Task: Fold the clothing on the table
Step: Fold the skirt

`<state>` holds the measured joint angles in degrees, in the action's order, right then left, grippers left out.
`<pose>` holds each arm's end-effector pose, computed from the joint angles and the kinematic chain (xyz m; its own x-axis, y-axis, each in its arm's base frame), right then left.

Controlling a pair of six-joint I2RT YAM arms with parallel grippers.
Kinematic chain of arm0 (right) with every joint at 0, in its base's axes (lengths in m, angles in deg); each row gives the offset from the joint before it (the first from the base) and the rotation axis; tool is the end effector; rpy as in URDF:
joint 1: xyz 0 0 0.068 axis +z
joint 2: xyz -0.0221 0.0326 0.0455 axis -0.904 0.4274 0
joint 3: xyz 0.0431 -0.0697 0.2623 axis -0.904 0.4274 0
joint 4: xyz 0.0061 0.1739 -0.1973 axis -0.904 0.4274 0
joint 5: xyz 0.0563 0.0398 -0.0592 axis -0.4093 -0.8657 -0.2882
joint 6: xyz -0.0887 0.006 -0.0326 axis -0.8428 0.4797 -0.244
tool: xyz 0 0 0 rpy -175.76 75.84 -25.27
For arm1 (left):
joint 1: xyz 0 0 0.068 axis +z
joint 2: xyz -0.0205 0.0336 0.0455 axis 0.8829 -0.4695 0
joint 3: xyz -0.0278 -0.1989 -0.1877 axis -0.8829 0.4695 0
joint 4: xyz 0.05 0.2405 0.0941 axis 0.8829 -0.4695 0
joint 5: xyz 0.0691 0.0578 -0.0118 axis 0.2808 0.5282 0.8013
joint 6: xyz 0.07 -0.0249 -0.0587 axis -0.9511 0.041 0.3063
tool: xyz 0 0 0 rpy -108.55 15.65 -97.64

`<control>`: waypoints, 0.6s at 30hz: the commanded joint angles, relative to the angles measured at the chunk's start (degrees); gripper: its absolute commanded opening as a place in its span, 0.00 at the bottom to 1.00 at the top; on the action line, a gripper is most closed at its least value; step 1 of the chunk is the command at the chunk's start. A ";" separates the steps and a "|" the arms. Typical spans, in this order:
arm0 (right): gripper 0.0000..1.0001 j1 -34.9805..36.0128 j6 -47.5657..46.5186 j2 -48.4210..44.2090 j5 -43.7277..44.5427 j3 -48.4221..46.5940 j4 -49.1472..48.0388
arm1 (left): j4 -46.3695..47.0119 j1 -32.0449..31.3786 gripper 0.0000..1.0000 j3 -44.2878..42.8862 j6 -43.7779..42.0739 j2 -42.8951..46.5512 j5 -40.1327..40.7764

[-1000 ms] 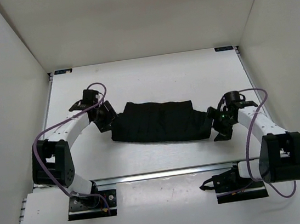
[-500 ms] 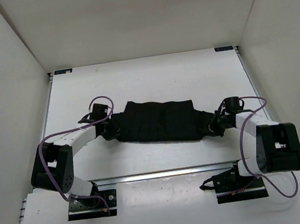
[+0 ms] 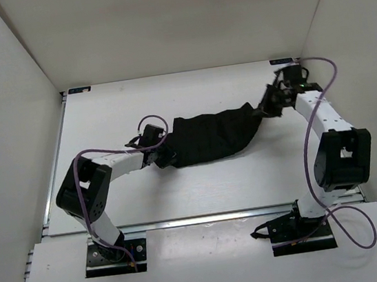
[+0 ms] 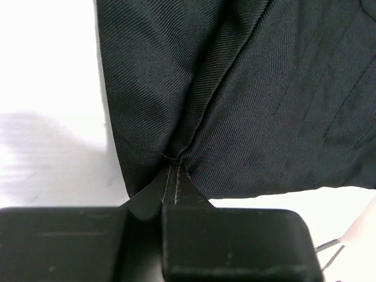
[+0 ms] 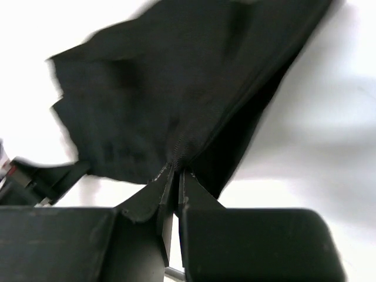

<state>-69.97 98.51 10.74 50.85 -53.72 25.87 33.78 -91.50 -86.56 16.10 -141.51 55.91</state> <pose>0.3629 0.0020 0.2179 -0.8118 0.4576 -0.3627 0.2138 0.8110 0.5446 0.3004 -0.1757 0.1038 -0.8364 -0.4885 -0.2488 -0.3358 0.8153 -0.4718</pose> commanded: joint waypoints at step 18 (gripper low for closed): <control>0.00 39.64 5.07 27.74 -9.54 -29.36 1.11 | 3.85 0.93 0.01 0.23 -4.05 -3.09 0.29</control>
<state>-30.48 102.99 37.64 44.21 -79.16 26.20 37.67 -90.51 -87.72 15.51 -144.02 54.84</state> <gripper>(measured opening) 0.020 0.017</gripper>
